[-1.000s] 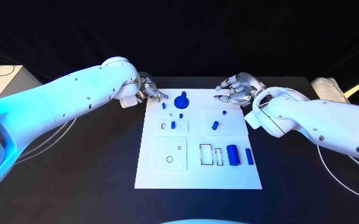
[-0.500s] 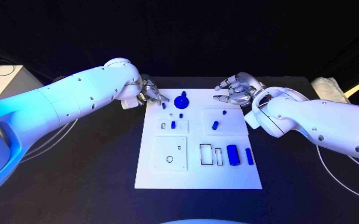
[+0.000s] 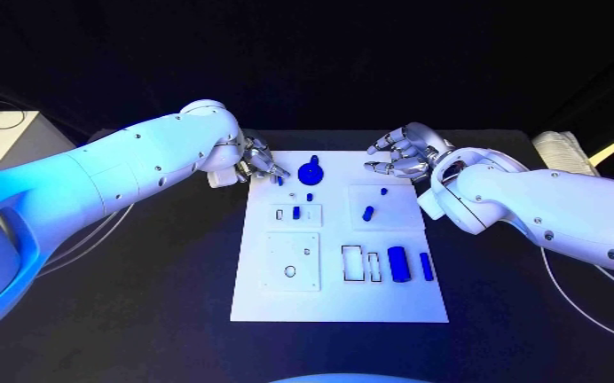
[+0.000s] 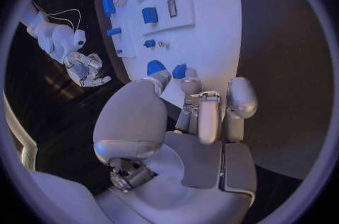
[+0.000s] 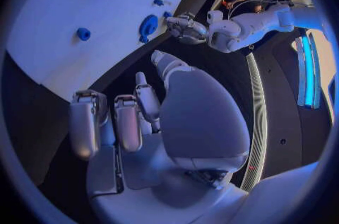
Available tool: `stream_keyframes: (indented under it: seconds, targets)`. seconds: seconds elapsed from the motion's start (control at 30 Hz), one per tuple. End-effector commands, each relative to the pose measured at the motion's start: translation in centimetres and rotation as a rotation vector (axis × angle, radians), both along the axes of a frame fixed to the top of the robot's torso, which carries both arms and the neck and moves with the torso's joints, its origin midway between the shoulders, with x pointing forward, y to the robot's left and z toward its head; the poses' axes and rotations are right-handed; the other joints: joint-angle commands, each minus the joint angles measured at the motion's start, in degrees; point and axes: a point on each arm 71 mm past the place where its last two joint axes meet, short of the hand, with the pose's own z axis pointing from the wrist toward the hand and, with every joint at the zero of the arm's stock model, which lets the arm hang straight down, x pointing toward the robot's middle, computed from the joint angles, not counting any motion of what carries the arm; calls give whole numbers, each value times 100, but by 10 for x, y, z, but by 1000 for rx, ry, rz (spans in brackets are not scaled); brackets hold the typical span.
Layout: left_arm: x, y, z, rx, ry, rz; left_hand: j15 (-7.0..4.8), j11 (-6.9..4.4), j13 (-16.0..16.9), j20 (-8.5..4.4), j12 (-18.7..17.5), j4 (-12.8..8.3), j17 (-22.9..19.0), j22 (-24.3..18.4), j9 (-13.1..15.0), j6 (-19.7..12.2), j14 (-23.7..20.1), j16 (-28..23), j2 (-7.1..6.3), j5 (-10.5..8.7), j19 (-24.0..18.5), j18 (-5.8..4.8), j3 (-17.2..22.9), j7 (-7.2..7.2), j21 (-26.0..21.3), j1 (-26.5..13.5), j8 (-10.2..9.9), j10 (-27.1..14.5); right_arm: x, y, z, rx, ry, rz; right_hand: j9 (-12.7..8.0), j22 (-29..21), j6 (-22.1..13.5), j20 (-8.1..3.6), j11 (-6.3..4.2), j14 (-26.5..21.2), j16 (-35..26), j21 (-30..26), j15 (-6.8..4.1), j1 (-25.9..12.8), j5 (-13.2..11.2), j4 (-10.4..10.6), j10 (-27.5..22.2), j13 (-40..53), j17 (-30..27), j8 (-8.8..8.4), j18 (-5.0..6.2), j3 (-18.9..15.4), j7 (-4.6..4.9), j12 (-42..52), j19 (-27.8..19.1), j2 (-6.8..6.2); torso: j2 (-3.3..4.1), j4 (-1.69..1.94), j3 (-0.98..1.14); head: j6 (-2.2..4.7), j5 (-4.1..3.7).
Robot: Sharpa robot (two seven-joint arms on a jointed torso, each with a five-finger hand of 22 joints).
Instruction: Assemble the parts on the task board
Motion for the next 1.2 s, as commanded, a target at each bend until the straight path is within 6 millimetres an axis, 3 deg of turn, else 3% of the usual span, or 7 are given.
stream_keyframes:
  seconds: [0.03, 0.27, 0.4, 0.67, 0.9, 1.2]
  targets:
    - [-2, -4, -1, -16, 18, -23, -36, -41, 4, -6, 21, 3, 648, 8, 14, 54, 345, 26, 20, 3, 11, 2, 67, -8, 8, 111, 18, 21, -1, 2, 0, 0, -7, 15, -7, 923, -42, 21, 8, 372, -32, -15, 28, -45, -21, 32, -35, 11, 622, 28, 55, 6, 10, -24, 146, 12, -1, -3, -2, -7, 3]
    - [-3, -5, -1, -40, 31, -17, -93, -104, -15, -40, 3, -120, 644, 21, 124, 85, 345, 24, 136, 8, 14, 1, 435, -77, 10, 544, 101, 19, 0, 2, 0, 0, -6, 15, -7, 923, -42, 21, 8, 372, -32, -15, 28, -45, -21, 32, -35, 11, 622, 28, 55, 6, 10, -24, 146, 12, 3, -3, -4, -10, -1]
    - [-4, -5, 0, -68, 34, -1, -130, -144, -33, -74, -15, -292, 650, 30, 323, 32, 348, 25, 164, 6, 13, 0, 996, -108, 10, 784, 236, 34, 0, 2, 0, 0, -6, 15, -7, 923, -42, 21, 8, 372, -32, -15, 28, -45, -21, 32, -35, 11, 622, 28, 55, 6, 10, -24, 146, 12, 2, -2, -6, -26, -5]
    - [-5, -2, 1, -109, 35, 30, -130, -144, -13, -98, 10, -677, 663, 108, 812, -95, 356, 32, 113, -7, 53, -12, 2160, -110, 47, 574, 539, 103, 0, 1, 0, -2, -5, 14, -6, 923, -48, 20, 7, 373, -32, -17, 27, -48, -10, 39, -33, 8, 626, 37, 55, 14, 9, -21, 147, 13, -1, 3, -3, -52, -18]
    - [-9, -1, 2, -128, 43, 33, -135, -146, 7, -99, 32, -771, 672, 118, 895, -101, 359, 36, 80, -4, 56, -13, 2321, -112, 52, 476, 579, 121, 1, 1, 0, -3, -3, 13, -6, 923, -48, 20, 7, 373, -32, -17, 27, -48, -10, 39, -33, 8, 626, 37, 55, 14, 9, -21, 147, 13, -10, 3, -3, -61, -12]
    - [-23, 3, 4, -145, 39, 24, -139, -151, 36, -102, 57, -831, 694, 157, 938, -95, 368, 48, 54, 3, 84, -20, 2408, -118, 71, 417, 598, 148, 1, -1, -1, -5, -2, 9, -6, 923, -48, 20, 7, 373, -32, -17, 27, -48, -10, 39, -33, 8, 626, 37, 55, 14, 9, -21, 147, 13, -39, 29, -5, -92, -11]
